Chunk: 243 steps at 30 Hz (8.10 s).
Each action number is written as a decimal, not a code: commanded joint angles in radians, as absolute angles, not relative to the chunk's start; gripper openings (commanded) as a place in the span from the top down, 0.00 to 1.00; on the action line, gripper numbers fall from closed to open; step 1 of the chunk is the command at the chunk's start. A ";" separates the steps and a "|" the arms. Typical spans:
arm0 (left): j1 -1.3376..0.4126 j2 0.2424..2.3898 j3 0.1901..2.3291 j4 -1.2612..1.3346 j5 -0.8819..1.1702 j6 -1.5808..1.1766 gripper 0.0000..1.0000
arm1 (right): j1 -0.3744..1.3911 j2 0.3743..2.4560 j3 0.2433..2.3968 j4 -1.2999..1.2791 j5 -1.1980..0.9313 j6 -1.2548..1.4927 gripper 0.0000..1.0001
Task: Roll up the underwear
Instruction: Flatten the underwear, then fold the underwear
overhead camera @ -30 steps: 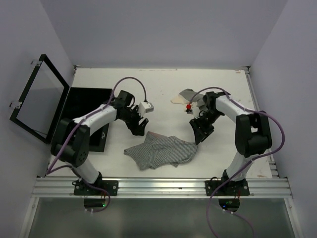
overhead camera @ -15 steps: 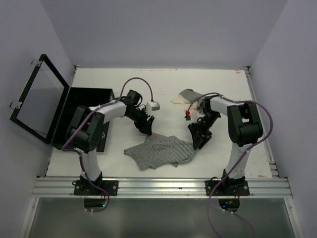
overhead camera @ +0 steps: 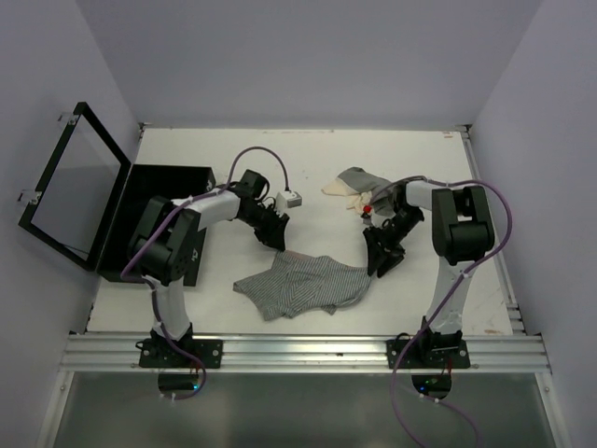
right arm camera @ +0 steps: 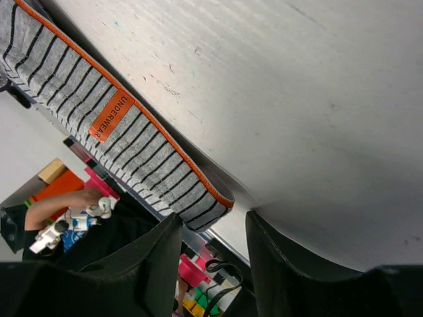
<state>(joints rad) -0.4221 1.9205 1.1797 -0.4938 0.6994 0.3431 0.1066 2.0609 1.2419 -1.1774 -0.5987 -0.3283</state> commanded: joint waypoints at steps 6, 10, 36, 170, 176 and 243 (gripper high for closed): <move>-0.428 1.895 1.166 -0.523 0.773 0.359 1.00 | 0.097 2.097 1.287 -1.141 -0.731 -0.313 0.75; -0.426 1.861 1.167 -0.520 0.779 0.348 1.00 | 0.095 2.072 1.305 -1.137 -0.762 -0.324 1.00; -0.400 1.928 1.104 -0.451 0.798 0.216 0.89 | 0.080 1.962 1.302 -1.117 -0.756 -0.397 1.00; -0.360 1.819 1.098 -0.397 0.463 0.219 0.53 | 0.305 2.036 1.381 -0.706 -0.454 -0.221 0.96; -0.359 2.041 1.322 -0.403 0.428 0.209 0.53 | 0.319 1.947 1.194 -0.646 -0.557 -0.112 1.00; -0.405 1.591 1.011 -0.433 0.429 0.526 0.45 | 0.327 1.980 1.296 -0.603 -0.638 -0.149 0.89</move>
